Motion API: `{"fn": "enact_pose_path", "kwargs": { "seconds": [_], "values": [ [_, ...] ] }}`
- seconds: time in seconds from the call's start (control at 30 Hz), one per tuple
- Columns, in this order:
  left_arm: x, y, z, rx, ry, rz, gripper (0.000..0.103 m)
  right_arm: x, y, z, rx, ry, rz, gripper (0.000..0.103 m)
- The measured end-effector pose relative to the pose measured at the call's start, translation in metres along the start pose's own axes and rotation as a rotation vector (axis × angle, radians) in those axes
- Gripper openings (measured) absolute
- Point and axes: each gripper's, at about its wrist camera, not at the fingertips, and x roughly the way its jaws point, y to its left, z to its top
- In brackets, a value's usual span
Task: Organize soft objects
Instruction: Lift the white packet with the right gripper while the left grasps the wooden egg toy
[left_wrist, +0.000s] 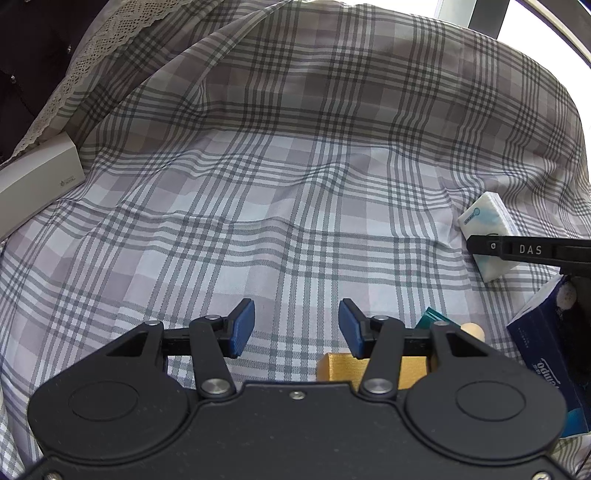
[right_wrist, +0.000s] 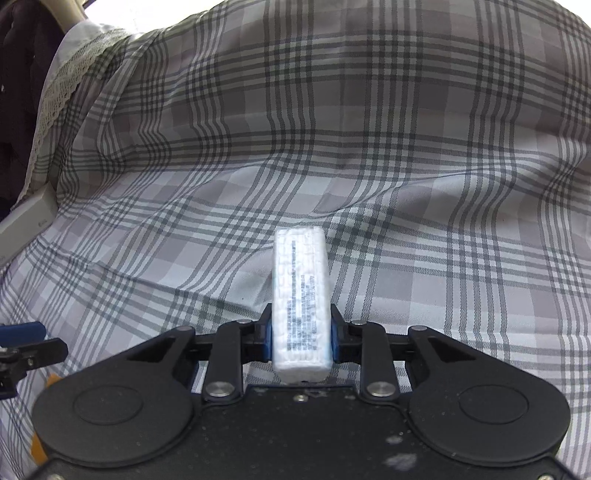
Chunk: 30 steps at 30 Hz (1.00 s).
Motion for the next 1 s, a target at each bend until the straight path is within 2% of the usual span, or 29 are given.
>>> {"fn": "enact_pose_path", "kwargs": {
  "seconds": [0.23,0.33,0.47,0.63,1.0],
  "values": [
    [-0.004,-0.009,-0.006,0.039,-0.026,-0.015,0.05,-0.022,-0.029,-0.011,0.169,-0.2,0.085,0.026],
    [-0.006,-0.016,-0.007,0.057,-0.03,-0.021,0.05,-0.027,-0.04,-0.016,0.232,-0.252,0.119,0.026],
    [-0.011,-0.026,-0.006,0.068,-0.041,-0.036,0.05,-0.03,-0.051,-0.02,0.287,-0.296,0.156,0.026],
    [-0.013,-0.044,-0.008,0.064,-0.008,-0.067,0.05,-0.034,-0.064,-0.023,0.369,-0.344,0.191,0.025],
    [-0.03,-0.106,-0.021,0.184,0.004,-0.081,0.05,-0.037,-0.057,-0.026,0.323,-0.387,0.167,0.025]
  ]
}}
